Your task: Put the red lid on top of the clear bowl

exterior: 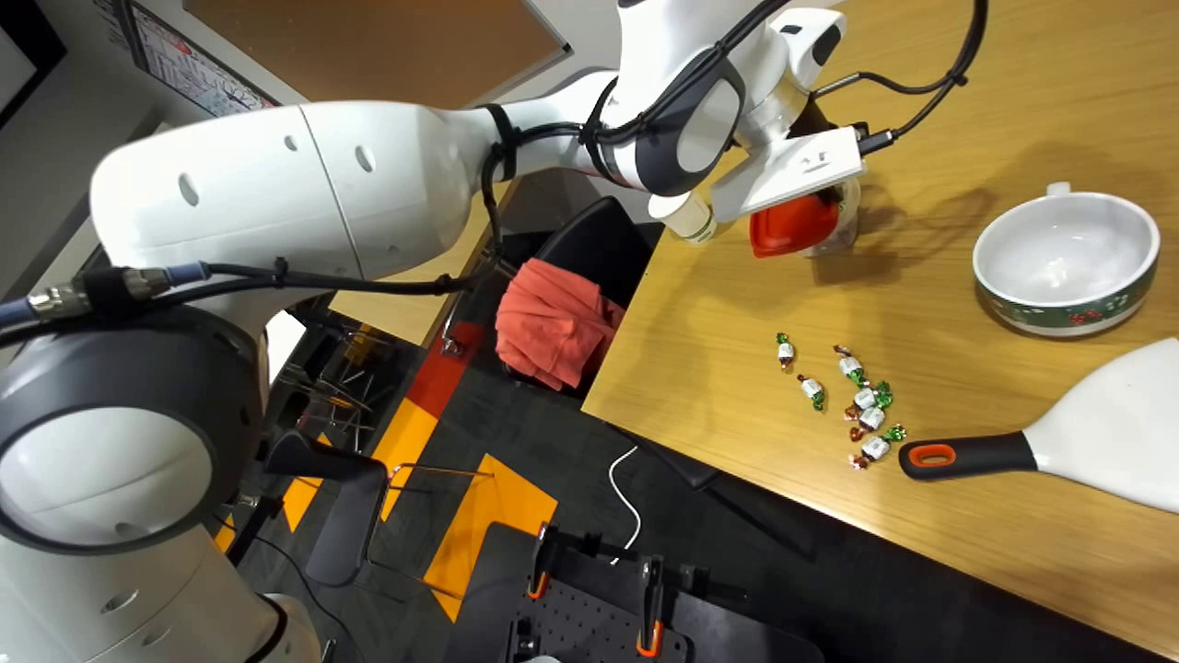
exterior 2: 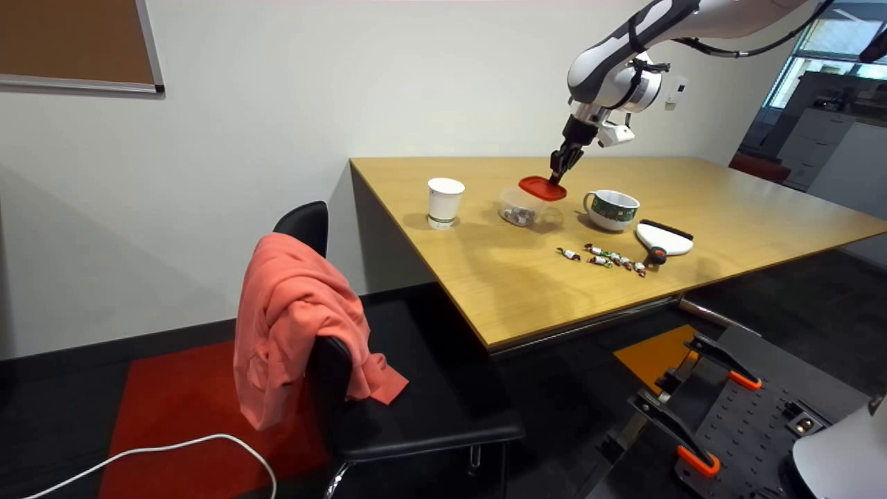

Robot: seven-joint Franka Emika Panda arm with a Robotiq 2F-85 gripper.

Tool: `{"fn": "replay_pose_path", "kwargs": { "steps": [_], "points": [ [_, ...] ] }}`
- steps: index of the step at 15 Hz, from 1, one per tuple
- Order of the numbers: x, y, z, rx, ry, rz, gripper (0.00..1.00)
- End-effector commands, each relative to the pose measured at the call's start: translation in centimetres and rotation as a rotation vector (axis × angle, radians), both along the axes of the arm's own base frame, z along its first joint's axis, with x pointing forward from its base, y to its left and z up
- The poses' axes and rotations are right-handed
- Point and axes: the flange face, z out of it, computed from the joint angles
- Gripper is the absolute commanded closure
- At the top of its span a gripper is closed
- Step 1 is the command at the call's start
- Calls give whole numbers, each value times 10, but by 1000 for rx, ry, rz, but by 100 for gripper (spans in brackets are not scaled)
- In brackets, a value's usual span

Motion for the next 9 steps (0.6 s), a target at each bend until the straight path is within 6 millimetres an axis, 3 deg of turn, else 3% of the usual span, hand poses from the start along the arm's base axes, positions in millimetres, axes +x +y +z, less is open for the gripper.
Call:
{"fn": "replay_pose_path", "kwargs": {
  "steps": [1, 9],
  "points": [
    [14, -7, 7, 29, -63, -7, 98],
    [34, -15, -5, 63, -32, 5, 98]
  ]
}}
